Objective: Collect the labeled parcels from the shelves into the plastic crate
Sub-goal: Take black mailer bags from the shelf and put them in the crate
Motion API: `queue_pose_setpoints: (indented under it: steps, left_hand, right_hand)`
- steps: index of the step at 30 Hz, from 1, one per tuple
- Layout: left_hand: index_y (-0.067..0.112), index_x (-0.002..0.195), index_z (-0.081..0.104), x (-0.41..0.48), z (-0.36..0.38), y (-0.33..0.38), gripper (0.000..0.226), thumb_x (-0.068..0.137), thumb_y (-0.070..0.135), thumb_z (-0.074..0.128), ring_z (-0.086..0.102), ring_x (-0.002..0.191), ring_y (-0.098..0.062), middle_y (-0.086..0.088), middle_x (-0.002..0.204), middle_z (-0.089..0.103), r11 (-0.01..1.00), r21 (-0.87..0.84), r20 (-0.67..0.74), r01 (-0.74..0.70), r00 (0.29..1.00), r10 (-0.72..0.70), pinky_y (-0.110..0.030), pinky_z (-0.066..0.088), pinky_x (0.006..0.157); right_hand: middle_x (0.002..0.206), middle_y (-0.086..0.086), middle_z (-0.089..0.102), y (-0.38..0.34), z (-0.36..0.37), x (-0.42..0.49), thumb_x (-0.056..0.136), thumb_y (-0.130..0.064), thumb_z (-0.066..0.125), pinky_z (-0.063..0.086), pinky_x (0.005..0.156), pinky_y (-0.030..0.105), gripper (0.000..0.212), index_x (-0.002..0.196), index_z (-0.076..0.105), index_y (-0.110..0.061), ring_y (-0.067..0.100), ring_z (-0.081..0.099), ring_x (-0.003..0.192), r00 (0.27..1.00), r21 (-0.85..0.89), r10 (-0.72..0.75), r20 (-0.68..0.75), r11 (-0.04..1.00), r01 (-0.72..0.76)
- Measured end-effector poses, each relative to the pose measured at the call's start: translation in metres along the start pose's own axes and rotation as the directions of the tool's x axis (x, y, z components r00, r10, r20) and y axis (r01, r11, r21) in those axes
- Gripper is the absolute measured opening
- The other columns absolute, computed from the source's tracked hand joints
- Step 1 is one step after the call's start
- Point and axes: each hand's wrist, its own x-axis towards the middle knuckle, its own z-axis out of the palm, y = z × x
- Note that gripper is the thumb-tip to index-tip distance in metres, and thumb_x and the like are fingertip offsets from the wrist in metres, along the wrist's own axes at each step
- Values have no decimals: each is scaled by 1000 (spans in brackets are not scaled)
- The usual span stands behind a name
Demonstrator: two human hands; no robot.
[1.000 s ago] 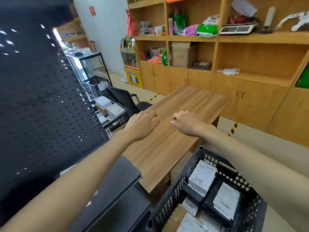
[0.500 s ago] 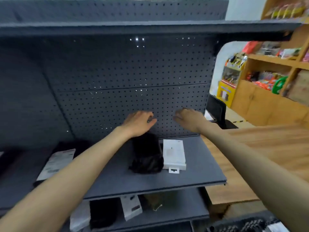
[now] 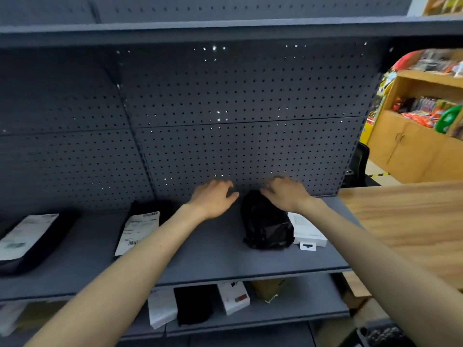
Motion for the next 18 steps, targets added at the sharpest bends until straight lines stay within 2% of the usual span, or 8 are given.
queue_pose_setpoints:
  steps: [3,5,8,9,11,13,15,18]
  left_hand:
    - [20,140,53,1,18,6,48,104,49,42,56,125,-28,-5,139,59,1000,-27,35,-16,999,17,-40,46,97]
    - [20,145,49,3,31,12,51,104,49,42,52,130,-28,-6,145,55,999,-51,58,-15,998,18,-40,44,102]
    - [21,150,45,6,56,21,54,104,49,42,48,135,-27,-5,150,49,993,-121,98,4,995,8,-41,42,105]
    - [22,152,42,5,66,25,55,104,49,42,45,137,-28,-5,152,47,990,-143,119,10,993,7,-42,42,107]
    - [23,154,38,6,82,30,56,104,48,41,40,141,-27,-3,156,41,985,-171,144,16,989,9,-44,41,109]
    - [24,156,35,7,93,34,55,106,46,39,33,146,-28,1,161,34,982,-189,144,25,990,3,-46,38,113]
    - [23,158,32,8,101,37,54,108,42,37,24,150,-28,4,165,25,979,-205,146,15,989,16,-45,32,118]
    - [21,158,32,9,112,39,53,109,42,32,23,151,-26,4,166,24,981,-196,156,-3,987,34,-42,29,120]
  right_hand:
    - [115,15,61,10,10,-6,101,-42,43,44,80,40,37,110,59,-9,36,58,108,997,-4,78,12,997,-78]
    - [113,16,62,18,18,-9,100,-39,47,45,80,40,33,106,59,-8,36,58,106,993,33,116,30,993,-117]
    - [102,16,63,33,34,-12,98,-36,52,45,76,37,32,77,49,-13,36,59,102,982,112,180,64,976,-186]
    - [101,15,62,36,40,-13,98,-36,52,43,75,36,33,73,46,-15,36,59,101,975,123,203,85,969,-212]
    - [105,16,64,43,55,-14,99,-38,51,45,78,37,32,88,59,-9,35,60,103,964,141,229,132,959,-247]
    - [110,19,67,48,69,-14,101,-39,48,46,82,37,40,105,64,-2,36,61,104,953,188,256,165,940,-285]
    - [108,20,68,51,78,-15,102,-39,46,46,82,36,45,104,66,1,37,62,103,945,266,270,184,912,-312]
    - [104,20,68,52,86,-17,102,-41,47,45,81,36,41,93,63,-3,36,61,102,949,363,279,150,877,-315]
